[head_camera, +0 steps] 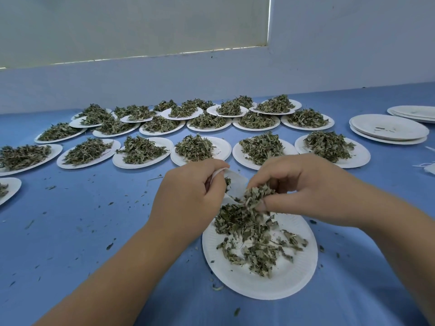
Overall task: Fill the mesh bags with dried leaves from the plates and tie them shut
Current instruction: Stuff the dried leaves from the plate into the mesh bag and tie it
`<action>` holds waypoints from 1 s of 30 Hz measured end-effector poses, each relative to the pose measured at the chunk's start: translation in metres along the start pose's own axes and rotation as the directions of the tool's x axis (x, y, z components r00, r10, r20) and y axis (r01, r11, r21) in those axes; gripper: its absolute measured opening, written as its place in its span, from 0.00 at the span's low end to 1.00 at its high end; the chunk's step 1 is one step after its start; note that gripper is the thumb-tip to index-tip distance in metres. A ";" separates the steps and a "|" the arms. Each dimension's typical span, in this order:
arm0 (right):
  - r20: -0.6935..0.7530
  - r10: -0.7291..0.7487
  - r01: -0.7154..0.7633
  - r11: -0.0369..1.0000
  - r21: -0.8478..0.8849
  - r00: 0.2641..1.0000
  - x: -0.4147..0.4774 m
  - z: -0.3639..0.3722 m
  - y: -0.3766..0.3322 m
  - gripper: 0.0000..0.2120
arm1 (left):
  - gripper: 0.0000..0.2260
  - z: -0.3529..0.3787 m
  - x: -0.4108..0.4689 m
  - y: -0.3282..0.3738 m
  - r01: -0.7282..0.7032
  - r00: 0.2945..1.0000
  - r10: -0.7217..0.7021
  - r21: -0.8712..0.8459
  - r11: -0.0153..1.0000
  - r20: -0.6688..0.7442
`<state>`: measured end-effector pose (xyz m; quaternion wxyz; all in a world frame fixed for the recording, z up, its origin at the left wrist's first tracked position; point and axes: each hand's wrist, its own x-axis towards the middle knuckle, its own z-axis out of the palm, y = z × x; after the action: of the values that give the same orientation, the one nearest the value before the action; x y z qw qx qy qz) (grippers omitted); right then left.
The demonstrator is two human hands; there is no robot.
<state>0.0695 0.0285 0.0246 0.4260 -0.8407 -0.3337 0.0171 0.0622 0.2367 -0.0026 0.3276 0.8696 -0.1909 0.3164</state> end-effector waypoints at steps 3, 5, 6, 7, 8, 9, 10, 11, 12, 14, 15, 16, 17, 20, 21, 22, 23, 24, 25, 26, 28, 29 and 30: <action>-0.130 -0.032 0.034 0.999 0.012 0.991 0.002 0.007 0.000 0.09 | 0.11 0.002 -0.001 0.001 0.013 0.999 -0.014 0.019 1.000 0.034; -0.207 -0.031 0.017 0.998 -0.066 0.978 0.004 0.013 0.001 0.10 | 0.11 0.003 -0.001 0.001 0.024 0.999 -0.024 0.017 1.000 0.036; -0.232 -0.033 0.004 0.993 -0.122 0.972 0.005 0.016 0.001 0.10 | 0.11 0.003 -0.002 0.002 0.030 0.999 -0.031 0.007 1.000 0.033; -0.247 -0.036 -0.008 0.985 -0.174 0.968 0.005 0.020 0.001 0.11 | 0.10 0.004 -0.002 0.002 0.035 0.999 -0.034 -0.003 0.999 0.032; -0.254 -0.035 -0.021 0.977 -0.212 0.967 0.006 0.023 0.000 0.12 | 0.10 0.004 -0.003 0.003 0.036 0.999 -0.036 -0.010 0.999 0.032; -0.259 -0.029 -0.034 0.971 -0.236 0.966 0.006 0.027 0.000 0.12 | 0.10 0.005 -0.003 0.003 0.038 0.999 -0.038 -0.014 0.999 0.032; -0.265 -0.025 -0.045 0.966 -0.254 0.964 0.007 0.030 0.001 0.11 | 0.10 0.005 -0.003 0.003 0.041 0.999 -0.040 -0.016 0.999 0.032; -0.275 -0.021 -0.056 0.962 -0.268 0.961 0.008 0.032 0.001 0.10 | 0.10 0.006 -0.003 0.003 0.044 0.999 -0.044 -0.018 0.999 0.033; -0.285 -0.016 -0.066 0.959 -0.274 0.959 0.008 0.033 0.001 0.10 | 0.10 0.006 -0.003 0.003 0.047 0.998 -0.046 -0.019 0.999 0.034; -0.290 -0.010 -0.067 0.964 -0.256 0.957 0.008 0.034 0.001 0.11 | 0.10 0.007 -0.003 0.002 0.053 0.998 -0.052 -0.012 0.999 0.035; -0.287 -0.016 -0.053 0.971 -0.232 0.958 0.008 0.033 0.000 0.11 | 0.11 0.006 -0.002 0.002 0.058 0.998 -0.058 -0.009 0.998 0.034; -0.285 -0.026 -0.033 0.979 -0.200 0.958 0.007 0.033 -0.001 0.11 | 0.11 0.006 -0.002 0.002 0.066 0.997 -0.066 -0.008 0.998 0.031; -0.290 -0.039 -0.011 0.986 -0.167 0.956 0.006 0.032 -0.002 0.11 | 0.11 0.006 -0.002 0.002 0.075 0.997 -0.075 -0.006 0.997 0.031; -0.319 -0.095 0.040 0.984 -0.173 0.943 0.005 0.035 -0.003 0.08 | 0.11 0.006 -0.002 0.003 0.083 0.996 -0.083 -0.009 0.996 0.040; -0.325 -0.112 0.046 0.978 -0.204 0.939 0.006 0.036 -0.003 0.07 | 0.11 0.006 -0.002 0.003 0.079 0.996 -0.079 -0.016 0.997 0.046; -0.328 -0.126 0.047 0.970 -0.237 0.936 0.007 0.038 -0.003 0.06 | 0.11 0.006 -0.002 0.004 0.072 0.996 -0.071 -0.024 0.997 0.054; -0.330 -0.134 0.045 0.963 -0.267 0.935 0.008 0.040 -0.003 0.05 | 0.11 0.005 -0.003 0.005 0.063 0.996 -0.061 -0.031 0.998 0.066; -0.334 -0.140 0.039 0.956 -0.292 0.932 0.009 0.042 -0.002 0.04 | 0.11 0.005 -0.003 0.005 0.052 0.996 -0.049 -0.034 0.998 0.079; -0.343 -0.143 0.032 0.950 -0.310 0.929 0.010 0.044 -0.001 0.03 | 0.11 0.005 -0.004 0.006 0.039 0.995 -0.036 -0.035 0.999 0.092; -0.354 -0.143 0.024 0.947 -0.319 0.924 0.011 0.045 -0.001 0.04 | 0.11 0.005 -0.004 0.007 0.028 0.995 -0.024 -0.033 0.999 0.100; -0.369 -0.138 0.014 0.947 -0.319 0.919 0.012 0.047 -0.001 0.04 | 0.11 0.006 -0.004 0.008 0.018 0.994 -0.015 -0.035 0.999 0.107; -0.367 -0.134 0.015 0.951 -0.309 0.920 0.012 0.046 -0.001 0.04 | 0.11 0.006 -0.004 0.008 0.023 0.994 -0.018 -0.040 0.999 0.107; -0.362 -0.130 0.023 0.959 -0.284 0.923 0.011 0.046 -0.002 0.05 | 0.11 0.006 -0.004 0.007 0.032 0.994 -0.027 -0.047 0.998 0.105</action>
<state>0.0631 0.0677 -0.0004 0.3620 -0.8653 -0.2776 -0.2080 0.0582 0.2277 -0.0051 0.3430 0.8794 -0.2024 0.2610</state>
